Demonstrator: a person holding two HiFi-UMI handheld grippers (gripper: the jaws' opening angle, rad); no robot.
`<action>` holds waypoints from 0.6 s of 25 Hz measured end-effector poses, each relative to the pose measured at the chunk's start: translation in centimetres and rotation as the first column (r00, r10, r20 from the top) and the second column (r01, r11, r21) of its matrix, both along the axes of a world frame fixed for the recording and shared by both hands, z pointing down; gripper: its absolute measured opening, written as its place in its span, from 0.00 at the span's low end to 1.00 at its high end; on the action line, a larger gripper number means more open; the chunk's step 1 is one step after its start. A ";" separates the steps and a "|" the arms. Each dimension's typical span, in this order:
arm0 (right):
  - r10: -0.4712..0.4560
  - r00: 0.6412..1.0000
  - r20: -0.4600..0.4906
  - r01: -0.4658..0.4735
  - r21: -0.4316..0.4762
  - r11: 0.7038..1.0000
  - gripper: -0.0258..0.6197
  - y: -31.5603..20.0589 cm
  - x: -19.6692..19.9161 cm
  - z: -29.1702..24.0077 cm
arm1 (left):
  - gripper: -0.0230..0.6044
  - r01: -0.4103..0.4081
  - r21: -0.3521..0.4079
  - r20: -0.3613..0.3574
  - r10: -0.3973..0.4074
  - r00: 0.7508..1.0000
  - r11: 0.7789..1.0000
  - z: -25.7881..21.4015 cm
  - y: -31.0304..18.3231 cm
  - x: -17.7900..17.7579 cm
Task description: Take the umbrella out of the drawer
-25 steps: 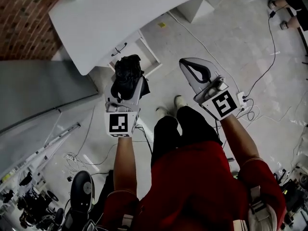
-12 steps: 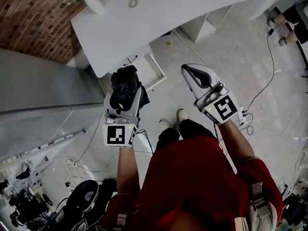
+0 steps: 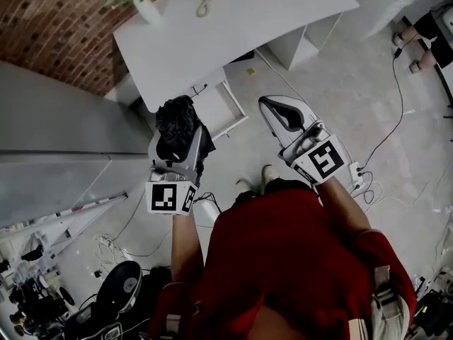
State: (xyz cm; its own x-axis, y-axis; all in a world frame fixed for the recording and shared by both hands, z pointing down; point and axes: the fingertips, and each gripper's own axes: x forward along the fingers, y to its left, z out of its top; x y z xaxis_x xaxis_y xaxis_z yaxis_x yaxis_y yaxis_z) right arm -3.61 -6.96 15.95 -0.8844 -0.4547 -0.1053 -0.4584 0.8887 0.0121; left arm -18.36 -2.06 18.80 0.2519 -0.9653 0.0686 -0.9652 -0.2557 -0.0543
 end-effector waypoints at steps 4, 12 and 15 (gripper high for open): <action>0.001 0.999 -0.032 -0.001 0.018 1.000 0.06 0.2 -0.3 0.0 | 0.44 0.009 0.009 -0.004 -0.009 1.000 1.000 -0.2 0.2 -0.4; 0.008 0.999 -0.040 -0.007 0.002 1.000 0.06 -0.2 0.2 0.8 | 0.45 0.039 0.013 0.010 -0.040 0.999 0.999 -0.5 0.9 -1.6; 0.005 1.000 -0.030 -0.005 -0.002 1.000 0.06 -0.2 0.4 1.1 | 0.44 0.049 0.007 0.018 -0.049 0.999 0.999 -0.4 1.2 -1.8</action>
